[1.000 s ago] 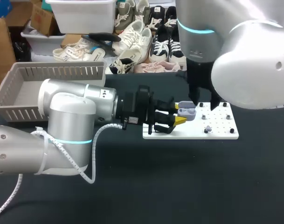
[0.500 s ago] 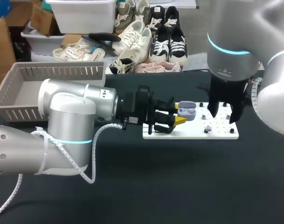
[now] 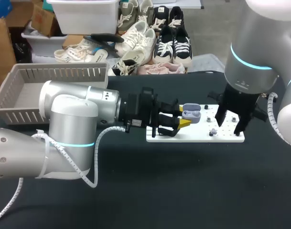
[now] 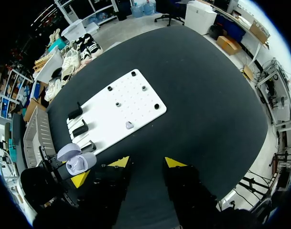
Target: Pick up each earbud case from the left stands, insert the matching earbuds, close the lid, and place the case in the box.
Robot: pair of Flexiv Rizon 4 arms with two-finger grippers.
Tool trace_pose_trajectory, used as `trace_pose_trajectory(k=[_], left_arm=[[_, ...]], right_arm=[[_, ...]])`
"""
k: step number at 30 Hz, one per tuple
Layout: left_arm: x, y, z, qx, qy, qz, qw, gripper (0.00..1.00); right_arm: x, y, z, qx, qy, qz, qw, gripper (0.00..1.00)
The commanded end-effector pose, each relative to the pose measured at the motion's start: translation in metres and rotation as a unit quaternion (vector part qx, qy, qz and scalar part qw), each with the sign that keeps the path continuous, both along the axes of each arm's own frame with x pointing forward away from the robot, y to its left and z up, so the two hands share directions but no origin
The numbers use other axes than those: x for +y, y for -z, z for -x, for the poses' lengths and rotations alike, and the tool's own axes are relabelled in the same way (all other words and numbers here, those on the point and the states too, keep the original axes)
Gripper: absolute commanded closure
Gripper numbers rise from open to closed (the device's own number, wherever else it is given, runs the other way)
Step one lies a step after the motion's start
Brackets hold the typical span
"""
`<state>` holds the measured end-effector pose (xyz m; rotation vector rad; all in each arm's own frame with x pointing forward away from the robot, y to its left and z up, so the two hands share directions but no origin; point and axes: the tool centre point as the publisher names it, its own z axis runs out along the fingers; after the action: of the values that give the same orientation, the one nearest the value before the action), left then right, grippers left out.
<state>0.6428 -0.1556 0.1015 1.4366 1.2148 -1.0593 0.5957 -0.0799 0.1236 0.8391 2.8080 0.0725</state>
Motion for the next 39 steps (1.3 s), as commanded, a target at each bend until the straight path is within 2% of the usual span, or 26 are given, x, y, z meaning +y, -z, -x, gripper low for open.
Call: trace_pose_trajectory(k=[1,13,39], left_arm=[[0.004,0.003,0.003,-0.001,0.006,-0.002,1.0,1.0],[0.023,0.011,0.011,0.003,0.009,-0.007,1.0,1.0],[0.031,0.014,0.026,-0.004,0.007,0.001,1.0,1.0]], right_arm=[[0.004,0.007,-0.002,-0.001,0.001,0.001,1.0,0.6],[0.009,0.021,-0.011,0.006,0.007,0.008,1.0,0.6],[0.011,0.053,-0.042,0.009,0.025,0.012,1.0,0.59]])
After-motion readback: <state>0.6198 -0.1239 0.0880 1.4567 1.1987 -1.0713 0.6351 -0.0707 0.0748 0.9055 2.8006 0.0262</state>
